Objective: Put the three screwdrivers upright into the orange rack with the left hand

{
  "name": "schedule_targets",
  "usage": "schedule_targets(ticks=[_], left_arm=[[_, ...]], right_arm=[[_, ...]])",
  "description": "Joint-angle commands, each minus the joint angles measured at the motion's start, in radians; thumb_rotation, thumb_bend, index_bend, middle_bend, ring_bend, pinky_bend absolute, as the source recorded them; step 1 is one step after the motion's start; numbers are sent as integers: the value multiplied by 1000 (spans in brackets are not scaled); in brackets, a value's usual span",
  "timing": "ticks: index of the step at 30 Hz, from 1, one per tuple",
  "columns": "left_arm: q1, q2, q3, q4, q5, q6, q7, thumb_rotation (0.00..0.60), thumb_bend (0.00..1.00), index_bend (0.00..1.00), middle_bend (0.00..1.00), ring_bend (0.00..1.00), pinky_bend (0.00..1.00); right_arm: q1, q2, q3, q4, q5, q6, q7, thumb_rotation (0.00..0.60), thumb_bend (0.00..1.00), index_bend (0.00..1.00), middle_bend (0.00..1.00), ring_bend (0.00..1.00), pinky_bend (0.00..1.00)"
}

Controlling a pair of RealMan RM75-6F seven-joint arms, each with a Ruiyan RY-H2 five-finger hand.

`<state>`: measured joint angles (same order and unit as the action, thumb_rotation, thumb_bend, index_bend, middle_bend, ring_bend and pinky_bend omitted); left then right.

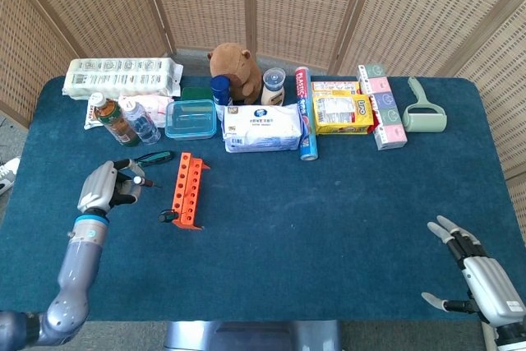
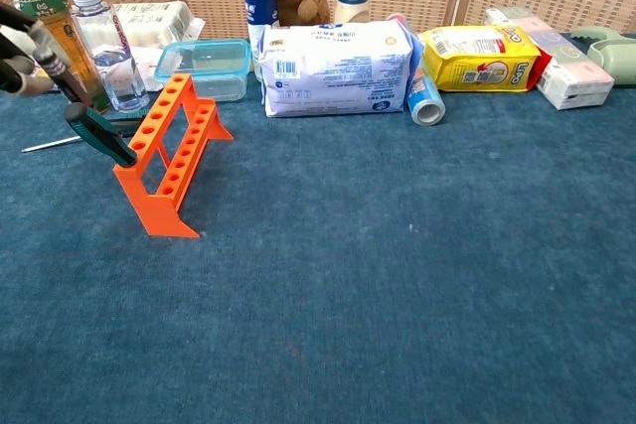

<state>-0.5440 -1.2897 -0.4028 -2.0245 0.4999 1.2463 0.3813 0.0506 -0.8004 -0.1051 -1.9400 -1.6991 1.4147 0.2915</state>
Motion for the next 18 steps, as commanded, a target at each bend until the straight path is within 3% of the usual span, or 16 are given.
schedule_targets(ticks=[1,18], left_arm=[[25,41,13,-66,46,7,-28,600,416,515,900,884,918],[111,208,79,-305,251,33,-122,600,415,514,900,884,918]], right_arm=[[0,-1,0,-1,0,-1,-2,600,0,66,1,56,44],[-1,-1,-3,-2,-1,1,-5,600,0,66,1,56,46]])
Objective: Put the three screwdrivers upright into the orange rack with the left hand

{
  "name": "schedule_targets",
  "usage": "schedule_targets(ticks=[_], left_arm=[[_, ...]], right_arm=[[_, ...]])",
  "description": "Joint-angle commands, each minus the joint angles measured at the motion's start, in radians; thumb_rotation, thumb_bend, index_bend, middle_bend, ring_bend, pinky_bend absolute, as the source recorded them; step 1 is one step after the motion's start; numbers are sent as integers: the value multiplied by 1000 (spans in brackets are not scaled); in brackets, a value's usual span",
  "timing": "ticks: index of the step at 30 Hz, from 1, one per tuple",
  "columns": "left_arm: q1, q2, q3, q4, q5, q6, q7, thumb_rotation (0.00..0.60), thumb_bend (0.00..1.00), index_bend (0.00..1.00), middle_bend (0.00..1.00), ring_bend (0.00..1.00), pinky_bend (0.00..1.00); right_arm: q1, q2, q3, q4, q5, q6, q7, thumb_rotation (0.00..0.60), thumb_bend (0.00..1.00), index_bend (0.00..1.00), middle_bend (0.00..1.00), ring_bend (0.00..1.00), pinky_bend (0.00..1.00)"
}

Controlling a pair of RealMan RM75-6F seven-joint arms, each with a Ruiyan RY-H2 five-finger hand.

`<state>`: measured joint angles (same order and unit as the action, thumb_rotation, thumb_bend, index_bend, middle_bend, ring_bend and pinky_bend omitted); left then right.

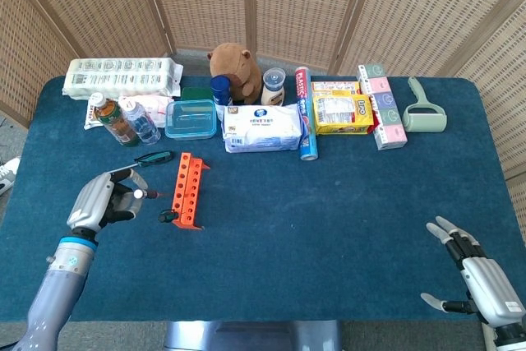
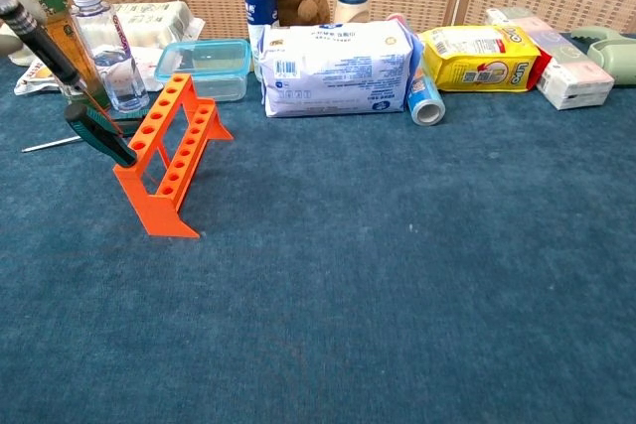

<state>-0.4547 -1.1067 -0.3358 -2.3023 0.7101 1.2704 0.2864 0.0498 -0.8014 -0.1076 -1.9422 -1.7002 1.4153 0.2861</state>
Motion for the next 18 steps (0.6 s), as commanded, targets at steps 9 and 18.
schedule_targets(ticks=[9,18], left_arm=[[63,97,36,-54,164,-27,-148,600,413,514,900,884,918],[52,109,61,-54,199,-68,-194,600,415,515,899,884,918]], right_arm=[[1,-3,-2,-2,-1,-3,-7,600,0,65,1,56,46],[1,-3,0,-2,2,-3,-7,600,0,65,1,56,46]])
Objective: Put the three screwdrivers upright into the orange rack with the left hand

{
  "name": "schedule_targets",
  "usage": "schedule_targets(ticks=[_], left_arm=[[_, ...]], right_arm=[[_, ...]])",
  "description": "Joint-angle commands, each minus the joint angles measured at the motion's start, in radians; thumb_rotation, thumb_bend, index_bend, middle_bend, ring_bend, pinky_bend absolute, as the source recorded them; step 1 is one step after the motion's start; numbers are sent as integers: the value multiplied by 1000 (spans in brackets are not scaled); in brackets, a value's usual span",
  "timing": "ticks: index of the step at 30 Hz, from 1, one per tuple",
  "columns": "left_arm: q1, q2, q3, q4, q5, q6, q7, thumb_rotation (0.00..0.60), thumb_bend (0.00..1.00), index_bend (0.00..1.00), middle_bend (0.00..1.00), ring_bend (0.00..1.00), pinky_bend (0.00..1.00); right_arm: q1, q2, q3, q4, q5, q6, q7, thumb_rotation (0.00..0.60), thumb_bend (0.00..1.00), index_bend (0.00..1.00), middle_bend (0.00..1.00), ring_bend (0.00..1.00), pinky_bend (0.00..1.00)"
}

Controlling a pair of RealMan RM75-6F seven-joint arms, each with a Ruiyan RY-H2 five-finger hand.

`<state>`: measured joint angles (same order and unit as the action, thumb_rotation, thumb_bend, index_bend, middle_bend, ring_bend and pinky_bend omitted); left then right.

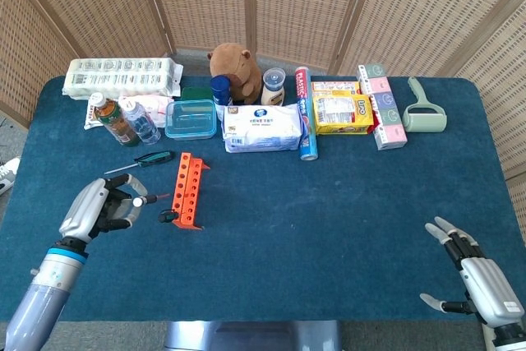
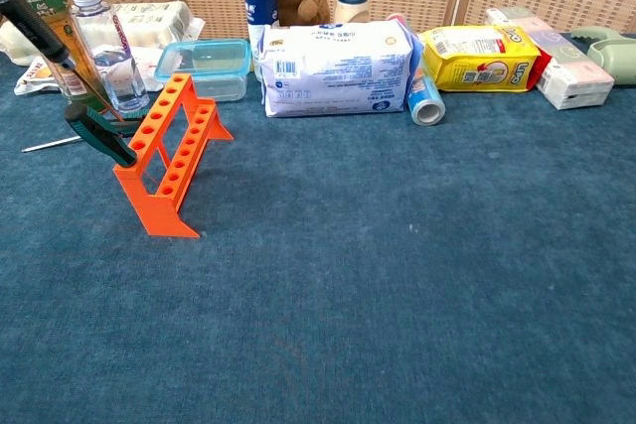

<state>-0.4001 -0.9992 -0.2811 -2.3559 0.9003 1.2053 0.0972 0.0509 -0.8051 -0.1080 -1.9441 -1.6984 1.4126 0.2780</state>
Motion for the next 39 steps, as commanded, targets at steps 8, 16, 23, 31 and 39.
schedule_targets(ticks=[8,16,23,31,39], left_arm=[[-4,2,24,0,37,-6,-28,600,414,515,900,884,918],[5,16,48,0,76,-32,-83,600,413,514,900,884,918],[-1,38,52,0,72,-62,-130,600,414,515,900,884,918],[-7,41,57,0,61,-55,-134,600,413,514,900,884,918],[-16,44,60,0,35,-53,-133,600,413,514,900,884,918]], right_arm=[[-1,4,0,3,-3,6,11,600,0,65,1,57,46],[-2,5,-2,3,-6,8,12,600,0,65,1,56,46],[-2,4,-2,3,-5,7,10,600,0,65,1,56,46],[-3,5,-2,3,-6,9,11,600,0,65,1,56,46],[-2,4,-3,4,-6,7,10,600,0,65,1,56,46]])
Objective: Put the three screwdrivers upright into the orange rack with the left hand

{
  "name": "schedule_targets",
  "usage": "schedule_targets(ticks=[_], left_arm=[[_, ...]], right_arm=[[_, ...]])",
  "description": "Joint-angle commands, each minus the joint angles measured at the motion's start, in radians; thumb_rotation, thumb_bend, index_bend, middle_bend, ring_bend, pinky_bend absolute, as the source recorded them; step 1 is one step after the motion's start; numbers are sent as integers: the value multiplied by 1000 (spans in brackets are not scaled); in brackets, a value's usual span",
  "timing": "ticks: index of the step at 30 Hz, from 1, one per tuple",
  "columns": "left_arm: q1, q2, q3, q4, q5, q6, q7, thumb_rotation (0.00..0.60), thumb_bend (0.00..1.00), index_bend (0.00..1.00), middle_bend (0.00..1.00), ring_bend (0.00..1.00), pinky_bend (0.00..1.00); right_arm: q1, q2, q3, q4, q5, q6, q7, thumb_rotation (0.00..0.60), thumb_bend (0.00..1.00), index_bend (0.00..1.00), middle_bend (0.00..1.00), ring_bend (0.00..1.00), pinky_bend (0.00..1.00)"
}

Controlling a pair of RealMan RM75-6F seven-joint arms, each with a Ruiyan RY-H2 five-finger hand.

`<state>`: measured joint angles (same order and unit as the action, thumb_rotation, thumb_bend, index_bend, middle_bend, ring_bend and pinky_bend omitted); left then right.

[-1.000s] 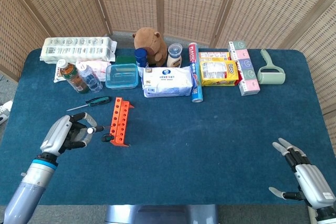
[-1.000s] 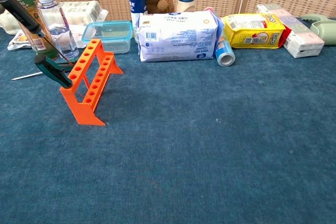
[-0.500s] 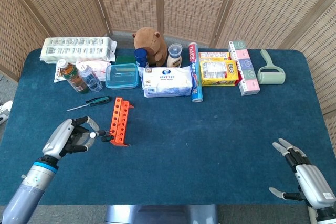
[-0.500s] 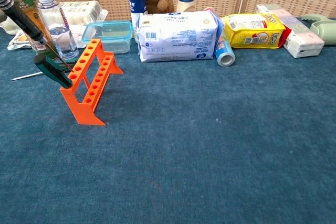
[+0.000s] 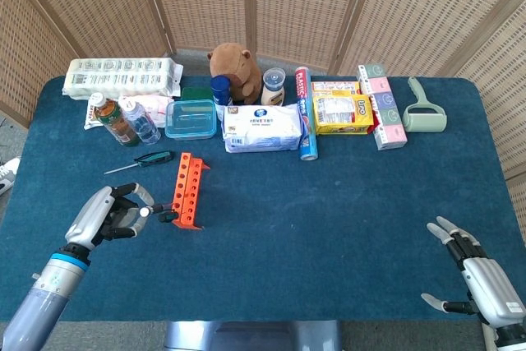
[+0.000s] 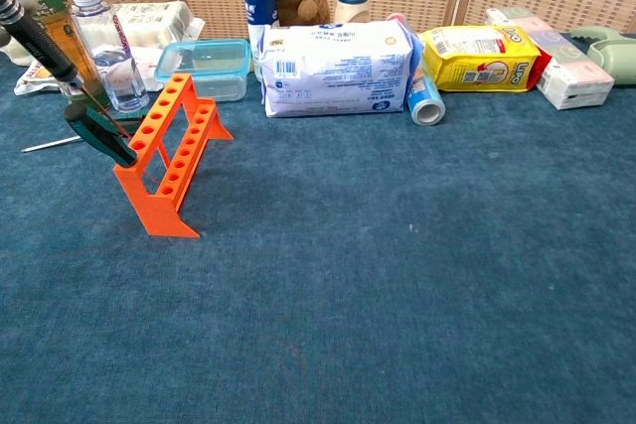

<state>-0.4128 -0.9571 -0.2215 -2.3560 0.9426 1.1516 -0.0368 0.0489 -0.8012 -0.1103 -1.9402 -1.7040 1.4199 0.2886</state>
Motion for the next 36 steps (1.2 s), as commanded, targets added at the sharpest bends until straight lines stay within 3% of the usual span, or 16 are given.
schedule_targets(ticks=[1,21,36], left_arm=[[-4,2,0,0,-11,1,2,600,413,514,900,884,918],[-45,-10,-14,7,-106,11,13,600,414,515,900,884,918],[-37,0,0,0,-55,0,-11,600,413,514,899,884,918]], right_arm=[[0,0,0,0,0,0,-1,600,0,65,1,56,46],[0,1,-1,2,0,1,5,600,0,65,1,57,46],[-1,1,-1,2,-1,3,4,600,0,65,1,57,47]])
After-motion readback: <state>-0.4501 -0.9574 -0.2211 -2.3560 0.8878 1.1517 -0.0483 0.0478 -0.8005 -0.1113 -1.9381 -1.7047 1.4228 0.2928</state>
